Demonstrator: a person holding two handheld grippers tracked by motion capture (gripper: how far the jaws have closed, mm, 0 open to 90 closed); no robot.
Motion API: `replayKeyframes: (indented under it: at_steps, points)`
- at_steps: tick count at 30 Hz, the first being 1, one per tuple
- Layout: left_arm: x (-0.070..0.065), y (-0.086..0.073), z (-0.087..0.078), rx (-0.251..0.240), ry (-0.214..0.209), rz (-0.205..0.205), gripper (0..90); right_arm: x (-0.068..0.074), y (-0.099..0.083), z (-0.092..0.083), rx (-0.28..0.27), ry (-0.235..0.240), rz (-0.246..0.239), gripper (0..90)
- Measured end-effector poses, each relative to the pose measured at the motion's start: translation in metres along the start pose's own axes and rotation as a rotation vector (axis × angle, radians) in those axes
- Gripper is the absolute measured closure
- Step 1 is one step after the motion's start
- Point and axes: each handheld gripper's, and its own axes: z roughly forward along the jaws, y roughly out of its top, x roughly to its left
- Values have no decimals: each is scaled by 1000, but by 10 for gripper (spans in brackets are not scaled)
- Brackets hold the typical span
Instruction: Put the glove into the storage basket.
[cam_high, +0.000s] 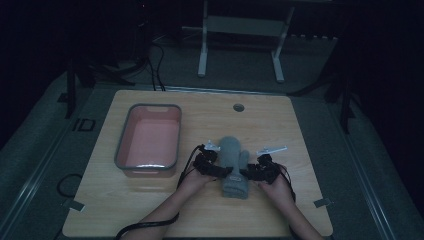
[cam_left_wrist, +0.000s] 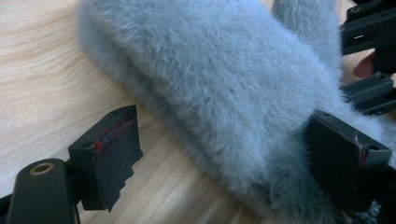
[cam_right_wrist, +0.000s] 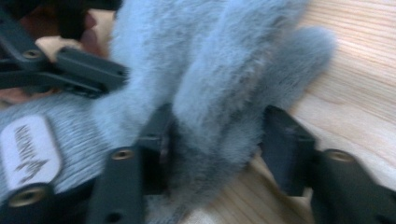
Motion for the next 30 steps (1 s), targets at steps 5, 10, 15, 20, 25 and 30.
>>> replayKeyframes:
  at_steps: [5, 10, 15, 20, 25, 30]
  points:
    - [2, 1, 4, 2, -117, -43, 526, -1, -1, 1, 0, 12, -4, 654]
    - [-1, -1, 2, -21, -134, -15, 725, -4, -1, 1, -7, 31, 8, 693]
    - [-4, 4, -2, -28, -128, -1, 767, 5, 0, -2, -11, -8, -26, 774]
    - [-9, 10, -8, -31, -140, 14, 776, 5, 3, -12, -23, 20, -29, 804]
    - [-13, 19, -18, -47, -163, 6, 780, 9, 8, -24, -57, 34, -29, 810]
    - [-23, 38, -36, -69, -175, 44, 780, 12, 15, -43, -116, 62, -24, 812]
